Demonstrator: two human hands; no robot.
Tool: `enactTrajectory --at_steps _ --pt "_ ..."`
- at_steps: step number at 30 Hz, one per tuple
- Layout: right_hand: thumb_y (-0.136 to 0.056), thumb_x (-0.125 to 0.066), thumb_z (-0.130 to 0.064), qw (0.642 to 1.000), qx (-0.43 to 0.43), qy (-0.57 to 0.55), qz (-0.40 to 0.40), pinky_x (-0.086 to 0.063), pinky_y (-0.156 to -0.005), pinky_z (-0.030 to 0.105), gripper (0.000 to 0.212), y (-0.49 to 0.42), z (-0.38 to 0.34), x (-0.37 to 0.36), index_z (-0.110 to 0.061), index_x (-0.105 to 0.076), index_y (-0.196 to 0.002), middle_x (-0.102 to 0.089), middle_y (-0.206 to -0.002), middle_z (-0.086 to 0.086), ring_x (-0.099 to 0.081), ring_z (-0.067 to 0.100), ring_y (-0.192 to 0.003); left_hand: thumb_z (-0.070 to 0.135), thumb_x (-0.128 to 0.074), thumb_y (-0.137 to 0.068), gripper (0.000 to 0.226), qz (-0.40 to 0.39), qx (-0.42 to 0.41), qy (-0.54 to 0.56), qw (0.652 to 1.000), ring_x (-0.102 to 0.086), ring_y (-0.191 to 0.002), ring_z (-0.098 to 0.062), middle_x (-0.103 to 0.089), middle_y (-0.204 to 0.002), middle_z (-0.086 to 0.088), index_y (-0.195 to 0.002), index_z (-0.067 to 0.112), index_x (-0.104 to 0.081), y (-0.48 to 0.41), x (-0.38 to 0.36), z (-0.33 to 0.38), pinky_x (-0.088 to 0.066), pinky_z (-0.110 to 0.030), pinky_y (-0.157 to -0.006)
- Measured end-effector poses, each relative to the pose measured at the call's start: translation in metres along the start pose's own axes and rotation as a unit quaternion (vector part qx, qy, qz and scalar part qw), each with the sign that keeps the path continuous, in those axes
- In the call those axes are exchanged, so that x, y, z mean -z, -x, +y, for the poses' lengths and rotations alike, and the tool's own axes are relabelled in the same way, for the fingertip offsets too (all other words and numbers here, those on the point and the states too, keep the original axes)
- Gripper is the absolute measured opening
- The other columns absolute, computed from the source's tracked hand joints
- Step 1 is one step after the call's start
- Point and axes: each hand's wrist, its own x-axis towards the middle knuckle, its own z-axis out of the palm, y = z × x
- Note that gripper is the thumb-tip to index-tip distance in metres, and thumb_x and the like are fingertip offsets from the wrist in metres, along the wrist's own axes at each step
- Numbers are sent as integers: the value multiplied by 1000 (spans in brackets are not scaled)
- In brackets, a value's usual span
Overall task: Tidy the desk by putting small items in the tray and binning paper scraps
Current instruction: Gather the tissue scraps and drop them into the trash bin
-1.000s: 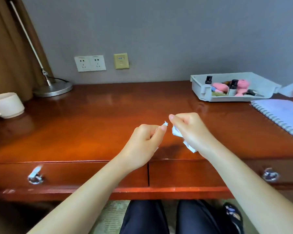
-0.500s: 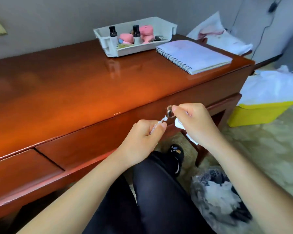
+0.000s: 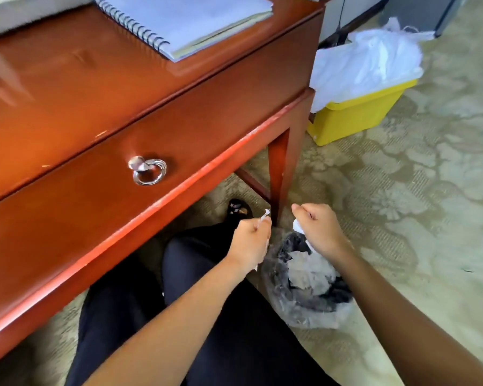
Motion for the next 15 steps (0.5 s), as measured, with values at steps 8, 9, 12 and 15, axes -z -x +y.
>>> enactTrajectory --at_steps 8,9,12,15 --pt "-95 -46 -16 987 -149 53 1 -15 -50 26 46 -9 90 5 -12 -26 -55 -21 -48 2 -17 15 -44 25 -33 -101 51 -51 116 -192 973 -28 -45 -16 -30 -50 -2 -51 14 -27 -40 -70 -50 -18 -32 -47" --pt "-96 -47 -18 984 -164 65 -5 -15 -51 27 48 -11 100 5 -12 -25 -54 -21 -47 2 -17 16 -44 24 -33 -101 51 -53 129 -197 970 -28 -45 -16 -30 -51 -3 -52 14 -27 -42 -76 -54 -17 -32 -46" --pt "-96 -46 -19 974 -206 89 -15 -16 -52 28 49 -12 119 4 -13 -25 -52 -22 -48 2 -19 17 -45 22 -31 -101 49 -73 145 -191 968 -41 -55 -29 -41 -58 -15 -53 13 -30 -47 -92 -56 -30 -38 -51" --pt "-96 -44 -19 966 -233 109 -16 -18 -50 28 48 -13 130 4 -13 -28 -52 -27 -49 3 -25 18 -46 23 -32 -100 41 -101 186 -174 962 -57 -95 -40 -61 -92 -28 -83 -4 -58 -52 -105 -63 -47 -44 -80"
